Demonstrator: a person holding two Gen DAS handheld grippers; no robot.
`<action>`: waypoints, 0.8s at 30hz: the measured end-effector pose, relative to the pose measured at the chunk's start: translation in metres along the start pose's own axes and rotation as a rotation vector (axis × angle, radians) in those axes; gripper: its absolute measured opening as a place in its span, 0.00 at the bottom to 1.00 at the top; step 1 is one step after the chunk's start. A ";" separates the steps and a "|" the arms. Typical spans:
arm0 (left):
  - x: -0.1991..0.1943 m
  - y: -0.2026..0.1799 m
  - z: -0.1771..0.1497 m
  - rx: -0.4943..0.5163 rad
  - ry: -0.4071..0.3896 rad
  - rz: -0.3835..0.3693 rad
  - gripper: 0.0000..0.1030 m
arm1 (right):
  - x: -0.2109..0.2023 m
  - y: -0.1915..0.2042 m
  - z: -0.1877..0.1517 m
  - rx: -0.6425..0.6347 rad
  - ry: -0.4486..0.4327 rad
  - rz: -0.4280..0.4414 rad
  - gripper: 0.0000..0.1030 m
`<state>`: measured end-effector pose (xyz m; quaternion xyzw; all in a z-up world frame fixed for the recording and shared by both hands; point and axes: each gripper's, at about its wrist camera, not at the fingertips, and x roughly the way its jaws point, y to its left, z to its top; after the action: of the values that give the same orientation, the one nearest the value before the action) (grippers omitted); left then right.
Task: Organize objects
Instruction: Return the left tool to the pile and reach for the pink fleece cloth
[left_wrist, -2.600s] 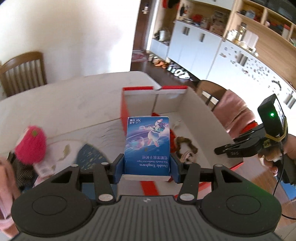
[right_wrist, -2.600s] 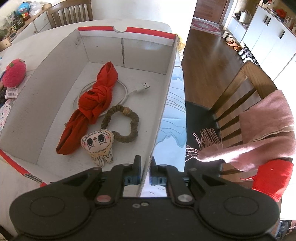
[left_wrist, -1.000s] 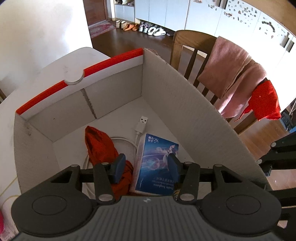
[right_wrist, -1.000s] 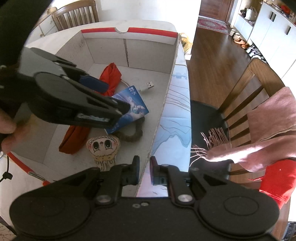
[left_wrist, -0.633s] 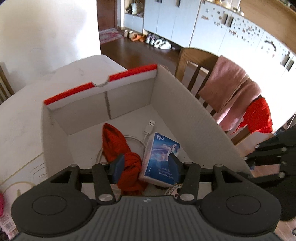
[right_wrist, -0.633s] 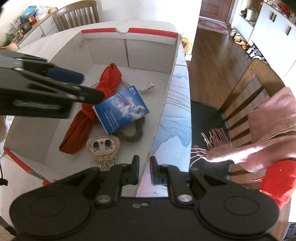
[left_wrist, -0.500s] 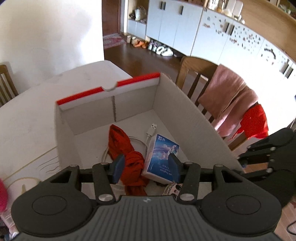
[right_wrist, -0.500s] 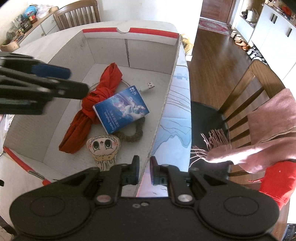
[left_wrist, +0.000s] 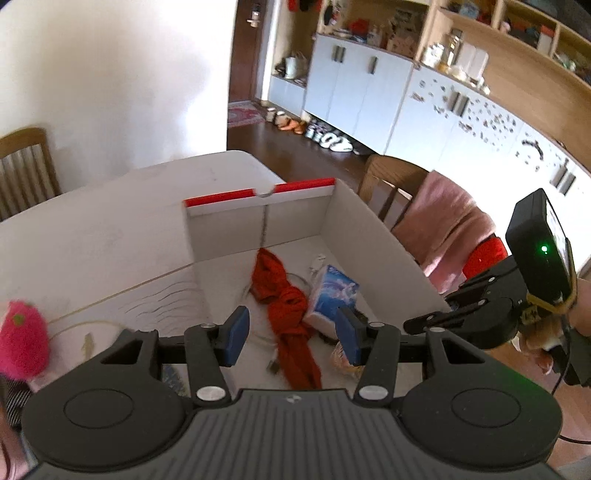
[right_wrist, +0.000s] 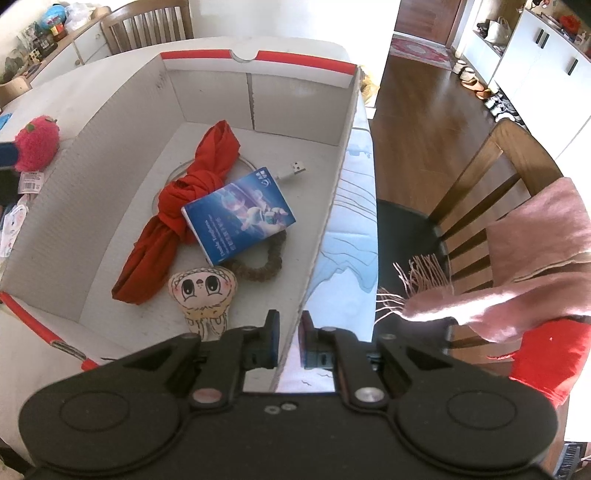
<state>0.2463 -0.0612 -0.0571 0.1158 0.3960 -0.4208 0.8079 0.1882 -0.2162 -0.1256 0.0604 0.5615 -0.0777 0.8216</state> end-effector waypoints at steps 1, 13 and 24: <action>-0.006 0.006 -0.004 -0.014 -0.005 0.005 0.50 | 0.000 0.000 0.000 0.002 0.003 -0.002 0.09; -0.055 0.085 -0.058 -0.178 -0.031 0.148 0.71 | 0.008 0.005 -0.005 0.020 0.041 -0.029 0.08; -0.088 0.166 -0.097 -0.342 -0.044 0.304 0.88 | 0.009 0.009 -0.002 0.025 0.051 -0.056 0.08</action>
<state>0.2924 0.1442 -0.0806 0.0263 0.4220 -0.2234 0.8783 0.1912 -0.2072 -0.1350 0.0566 0.5827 -0.1060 0.8038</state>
